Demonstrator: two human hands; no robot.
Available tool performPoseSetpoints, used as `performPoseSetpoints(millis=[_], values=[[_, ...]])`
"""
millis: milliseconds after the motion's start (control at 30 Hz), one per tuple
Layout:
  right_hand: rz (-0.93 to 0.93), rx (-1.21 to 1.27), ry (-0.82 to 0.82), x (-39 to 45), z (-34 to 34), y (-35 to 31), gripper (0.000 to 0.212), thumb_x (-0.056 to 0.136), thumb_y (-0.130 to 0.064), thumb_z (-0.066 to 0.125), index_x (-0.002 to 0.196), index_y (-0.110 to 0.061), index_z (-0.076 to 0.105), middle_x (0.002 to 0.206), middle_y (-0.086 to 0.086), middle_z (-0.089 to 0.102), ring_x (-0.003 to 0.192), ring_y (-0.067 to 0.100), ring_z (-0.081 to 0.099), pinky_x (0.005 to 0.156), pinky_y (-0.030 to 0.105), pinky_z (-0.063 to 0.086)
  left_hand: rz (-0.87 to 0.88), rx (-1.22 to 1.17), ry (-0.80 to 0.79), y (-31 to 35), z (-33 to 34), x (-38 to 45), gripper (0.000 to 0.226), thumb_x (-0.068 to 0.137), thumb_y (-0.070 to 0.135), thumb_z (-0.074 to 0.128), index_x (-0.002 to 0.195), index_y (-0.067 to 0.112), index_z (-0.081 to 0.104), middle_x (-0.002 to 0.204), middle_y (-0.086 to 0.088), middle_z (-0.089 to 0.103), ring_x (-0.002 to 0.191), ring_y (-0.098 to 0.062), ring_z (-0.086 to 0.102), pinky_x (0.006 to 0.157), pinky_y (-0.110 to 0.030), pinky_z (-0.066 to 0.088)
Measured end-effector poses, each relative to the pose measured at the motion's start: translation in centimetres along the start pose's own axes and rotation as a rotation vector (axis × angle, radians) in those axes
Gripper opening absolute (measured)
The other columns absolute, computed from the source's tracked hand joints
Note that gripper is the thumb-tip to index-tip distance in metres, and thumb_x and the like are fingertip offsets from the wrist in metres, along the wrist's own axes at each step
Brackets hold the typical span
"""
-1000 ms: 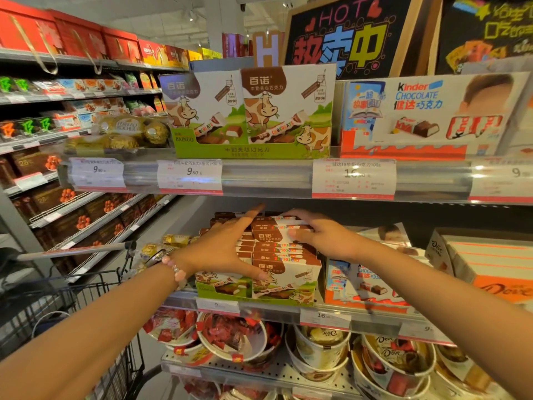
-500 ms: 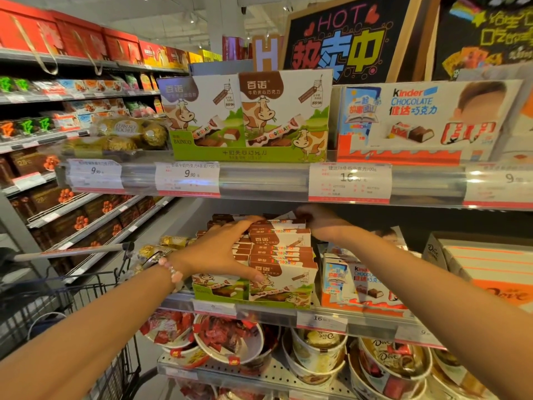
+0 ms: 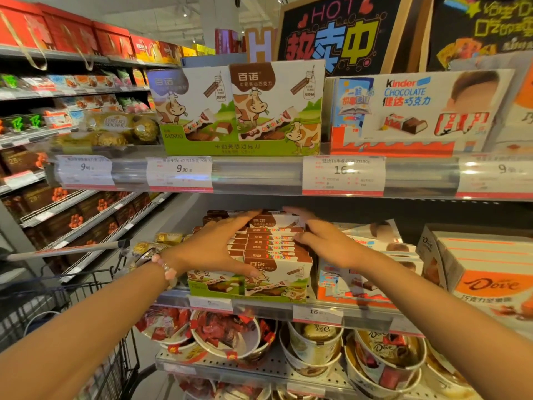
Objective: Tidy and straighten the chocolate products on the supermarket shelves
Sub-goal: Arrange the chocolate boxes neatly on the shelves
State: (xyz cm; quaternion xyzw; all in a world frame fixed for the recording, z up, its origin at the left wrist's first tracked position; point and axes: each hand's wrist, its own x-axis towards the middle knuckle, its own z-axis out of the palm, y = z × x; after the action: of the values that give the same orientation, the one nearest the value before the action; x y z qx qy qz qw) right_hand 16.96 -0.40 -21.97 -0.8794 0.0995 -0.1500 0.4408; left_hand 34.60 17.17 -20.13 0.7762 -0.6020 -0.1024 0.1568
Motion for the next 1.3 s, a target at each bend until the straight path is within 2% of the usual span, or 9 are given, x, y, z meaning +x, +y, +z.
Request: performPoseSetpoints(millis=[133, 267, 433, 633, 800, 900, 1033, 1167, 1300], values=[[-0.082, -0.396, 0.076, 0.4, 0.4, -0.1, 0.061, 0.089, -0.048, 0.054, 0.142, -0.030, 0.031, 0.125, -0.005, 0.058, 0.110, 0.011, 0.057, 0.089, 0.031, 0.051, -0.008, 0.036, 0.021, 0.0, 0.2, -0.1, 0.116, 0.050, 0.077, 0.070, 0.145, 0.043, 0.013, 0.147, 0.010, 0.033, 0.128, -0.012, 0.038, 0.107, -0.034, 0.033], [-0.055, -0.300, 0.295, 1.5, 1.0, -0.7, 0.031, 0.098, -0.028, 0.043, 0.125, -0.016, 0.052, 0.114, 0.005, 0.062, 0.097, 0.011, 0.057, 0.079, 0.026, 0.049, -0.021, 0.097, 0.012, 0.1, 0.1, -0.3, 0.117, 0.052, 0.077, 0.068, 0.145, 0.043, 0.008, 0.148, 0.010, 0.032, 0.130, -0.014, 0.036, 0.109, -0.042, 0.030], [-0.076, -0.268, 0.368, 1.4, 0.6, -0.2, 0.026, 0.099, -0.018, 0.042, 0.119, -0.011, 0.056, 0.110, 0.008, 0.063, 0.097, 0.016, 0.058, 0.073, 0.016, 0.046, -0.028, 0.072, 0.013, 0.2, 0.2, -0.2, 0.123, 0.053, 0.071, 0.073, 0.144, 0.044, -0.006, 0.145, 0.008, 0.038, 0.126, -0.016, 0.040, 0.106, -0.036, 0.031], [-0.024, -0.233, 0.151, 1.1, -0.2, -0.4, 0.035, 0.100, -0.016, 0.039, 0.133, -0.013, 0.050, 0.128, 0.009, 0.056, 0.112, 0.018, 0.054, 0.086, 0.024, 0.048, -0.049, 0.059, 0.009, 0.1, 0.1, 0.0, 0.128, 0.043, 0.079, 0.067, 0.147, 0.037, 0.007, 0.149, 0.007, 0.031, 0.130, -0.014, 0.036, 0.107, -0.032, 0.032], [0.027, -0.128, 0.238, 1.2, -0.2, -0.3, 0.029, 0.099, -0.014, 0.040, 0.124, -0.010, 0.054, 0.118, 0.012, 0.059, 0.108, 0.025, 0.058, 0.089, 0.037, 0.052, -0.068, 0.032, 0.000, 0.1, 0.0, 0.2, 0.131, 0.040, 0.081, 0.068, 0.145, 0.043, -0.001, 0.146, 0.007, 0.037, 0.128, -0.016, 0.039, 0.107, -0.041, 0.034], [0.024, -0.133, 0.163, 0.9, -0.6, -0.1, 0.031, 0.100, -0.016, 0.040, 0.128, -0.014, 0.053, 0.122, 0.008, 0.059, 0.111, 0.020, 0.057, 0.091, 0.034, 0.051, -0.032, 0.050, -0.019, 0.1, 0.0, 0.3, 0.123, 0.047, 0.075, 0.072, 0.141, 0.052, -0.004, 0.149, 0.007, 0.033, 0.131, -0.016, 0.036, 0.109, -0.041, 0.031], [0.085, -0.297, 0.034, 1.7, -2.2, 0.0, 0.033, 0.099, -0.031, 0.042, 0.127, -0.021, 0.055, 0.126, 0.002, 0.057, 0.103, 0.010, 0.052, 0.081, 0.020, 0.042, -0.029, -0.028, -0.003, 0.1, 0.0, 0.1, 0.120, 0.042, 0.075, 0.070, 0.144, 0.044, 0.014, 0.144, 0.010, 0.038, 0.126, -0.014, 0.041, 0.106, -0.038, 0.037], [0.137, -0.305, 0.259, 2.9, -2.5, 0.2, 0.027, 0.098, -0.023, 0.043, 0.122, -0.018, 0.055, 0.127, 0.006, 0.056, 0.115, 0.023, 0.053, 0.095, 0.029, 0.041, -0.055, -0.101, 0.009, 0.2, 0.0, -0.1, 0.108, 0.035, 0.077, 0.071, 0.129, 0.053, 0.023, 0.129, 0.016, 0.046, 0.117, -0.010, 0.048, 0.102, -0.039, 0.041], [0.305, -0.479, -0.018, 3.3, -1.8, 1.4, 0.076, 0.087, -0.026, 0.063, 0.148, -0.022, 0.018, 0.151, 0.005, 0.031, 0.136, 0.026, 0.034, 0.106, 0.035, 0.034, -0.067, -0.087, 0.011, 0.1, 0.1, -0.1, 0.109, 0.033, 0.081, 0.069, 0.128, 0.051, 0.024, 0.130, 0.013, 0.048, 0.115, -0.011, 0.049, 0.101, -0.039, 0.043]])
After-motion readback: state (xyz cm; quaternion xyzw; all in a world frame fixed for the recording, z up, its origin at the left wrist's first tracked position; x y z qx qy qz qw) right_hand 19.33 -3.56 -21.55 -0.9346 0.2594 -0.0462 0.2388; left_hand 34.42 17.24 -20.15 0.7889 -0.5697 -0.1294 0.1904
